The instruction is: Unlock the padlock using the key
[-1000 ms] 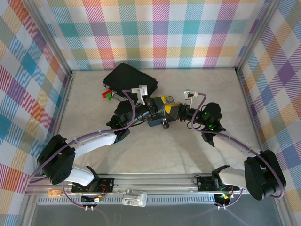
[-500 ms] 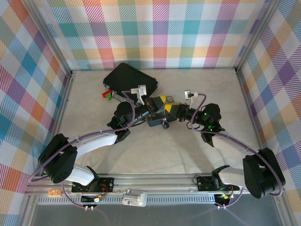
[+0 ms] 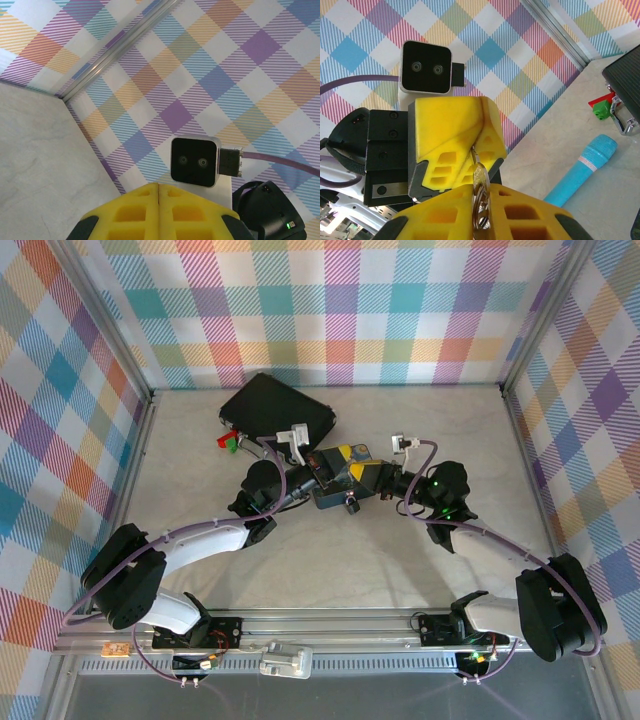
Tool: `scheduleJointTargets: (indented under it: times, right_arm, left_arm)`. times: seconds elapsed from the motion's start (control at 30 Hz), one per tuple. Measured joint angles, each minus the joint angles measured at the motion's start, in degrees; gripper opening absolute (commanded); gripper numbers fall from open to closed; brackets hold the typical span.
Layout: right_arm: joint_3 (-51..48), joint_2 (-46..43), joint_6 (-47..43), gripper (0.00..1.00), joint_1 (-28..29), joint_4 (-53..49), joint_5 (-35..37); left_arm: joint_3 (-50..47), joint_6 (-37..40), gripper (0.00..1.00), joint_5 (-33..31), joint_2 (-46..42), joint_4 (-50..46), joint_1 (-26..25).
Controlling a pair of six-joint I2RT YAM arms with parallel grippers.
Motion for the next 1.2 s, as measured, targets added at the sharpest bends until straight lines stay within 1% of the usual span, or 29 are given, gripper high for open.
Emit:
scheduleJointTargets:
  times: [0.23, 0.3, 0.47, 0.67, 0.83, 0.93, 1.0, 1.07, 1.2]
  right_arm:
    - [0.0, 0.0, 0.2, 0.14, 0.3, 0.6, 0.2]
    - [0.0, 0.0, 0.3, 0.16, 0.3, 1.0, 0.4]
    - [-0.1, 0.0, 0.4, 0.22, 0.4, 1.9, 0.7]
    - [-0.2, 0.0, 0.4, 0.24, 0.5, 2.1, 1.1]
    - [-0.3, 0.0, 0.4, 0.23, 0.6, 2.1, 1.7]
    - [-0.4, 0.0, 0.2, 0.16, 0.6, 2.1, 2.2]
    - [-0.4, 0.0, 0.0, 0.09, 0.6, 1.9, 2.6]
    - [-0.4, 0.0, -0.6, 0.00, 0.6, 1.6, 3.2]
    - [-0.4, 0.0, -0.8, 0.00, 0.6, 1.4, 3.5]
  left_arm:
    - [0.0, -0.5, 0.00, 0.0, 0.1, 0.4, 0.0]
    - [0.0, -0.7, 0.00, 0.0, 0.1, 0.8, 0.0]
    - [0.0, -1.7, 0.00, -0.1, 0.1, 1.2, 0.0]
    - [0.0, -1.9, 0.00, -0.2, 0.7, 1.8, 0.0]
    - [0.0, -2.5, 0.00, -0.2, 1.2, 2.5, 0.0]
    - [0.0, -3.0, 0.00, -0.2, 1.3, 2.6, 0.0]
    - [0.0, -3.1, 0.00, -0.2, 1.3, 2.7, 0.0]
    - [0.0, -3.2, 0.00, -0.3, 1.3, 2.8, 0.0]
    - [0.0, -3.2, 0.00, -0.8, 1.3, 2.7, 0.0]
